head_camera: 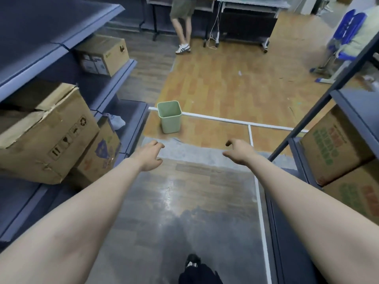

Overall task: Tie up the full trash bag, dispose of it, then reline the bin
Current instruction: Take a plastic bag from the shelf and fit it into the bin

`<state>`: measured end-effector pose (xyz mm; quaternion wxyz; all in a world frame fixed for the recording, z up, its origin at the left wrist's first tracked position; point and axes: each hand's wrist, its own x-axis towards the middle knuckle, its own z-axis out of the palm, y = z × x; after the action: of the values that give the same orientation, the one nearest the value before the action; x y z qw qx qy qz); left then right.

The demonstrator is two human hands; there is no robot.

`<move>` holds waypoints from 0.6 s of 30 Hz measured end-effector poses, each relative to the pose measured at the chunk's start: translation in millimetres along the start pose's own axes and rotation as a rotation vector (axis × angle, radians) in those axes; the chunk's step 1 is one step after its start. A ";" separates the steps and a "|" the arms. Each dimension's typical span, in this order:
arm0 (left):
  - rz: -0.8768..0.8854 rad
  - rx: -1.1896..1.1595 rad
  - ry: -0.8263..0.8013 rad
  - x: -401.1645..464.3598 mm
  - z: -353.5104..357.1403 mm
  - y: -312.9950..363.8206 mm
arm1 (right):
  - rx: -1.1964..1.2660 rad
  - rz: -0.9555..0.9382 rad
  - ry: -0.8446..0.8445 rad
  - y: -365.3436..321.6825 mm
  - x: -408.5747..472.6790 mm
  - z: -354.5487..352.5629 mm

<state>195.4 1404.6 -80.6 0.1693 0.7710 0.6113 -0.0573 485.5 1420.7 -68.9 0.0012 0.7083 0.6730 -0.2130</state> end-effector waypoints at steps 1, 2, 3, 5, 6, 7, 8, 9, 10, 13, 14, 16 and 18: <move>-0.010 0.003 -0.002 10.1 -3.4 -0.9 | -0.021 -0.018 -0.006 -0.9 14.9 -4.8; -0.020 0.002 0.001 19.5 -7.2 -2.9 | -0.044 -0.030 -0.014 -2.3 29.3 -9.6; -0.033 -0.002 0.007 28.0 -10.8 -5.9 | -0.063 -0.037 -0.023 -4.4 43.0 -14.0; -0.064 -0.003 0.021 43.6 -17.6 -15.7 | -0.095 -0.050 -0.048 -10.5 70.4 -21.0; -0.083 0.001 0.021 50.6 -20.2 -22.2 | -0.112 -0.059 -0.058 -14.6 84.3 -23.1; -0.103 0.007 0.013 57.6 -22.7 -30.4 | -0.126 -0.070 -0.065 -20.2 98.9 -24.7; -0.125 0.010 0.002 65.1 -25.2 -39.8 | -0.138 -0.083 -0.071 -27.5 114.0 -26.5; -0.146 0.010 -0.008 72.8 -27.6 -50.4 | -0.148 -0.100 -0.074 -35.9 129.4 -27.8; -0.167 0.008 -0.014 80.7 -30.2 -61.8 | -0.156 -0.120 -0.075 -45.3 145.1 -28.7; -0.227 -0.021 -0.009 106.8 -40.4 -97.3 | -0.152 -0.159 -0.067 -74.6 191.3 -31.3; -0.245 -0.028 -0.007 116.4 -45.2 -109.2 | -0.150 -0.167 -0.067 -84.3 206.8 -32.6; -0.276 -0.033 -0.008 136.0 -55.1 -130.6 | -0.151 -0.183 -0.075 -102.1 235.8 -35.4; -0.300 -0.040 -0.005 156.2 -65.4 -148.0 | -0.152 -0.195 -0.082 -115.3 262.9 -38.3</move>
<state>83.7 1599.4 -93.8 0.1757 0.6675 0.7200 -0.0717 387.9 1693.1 -81.0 0.0617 0.6282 0.7521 -0.1892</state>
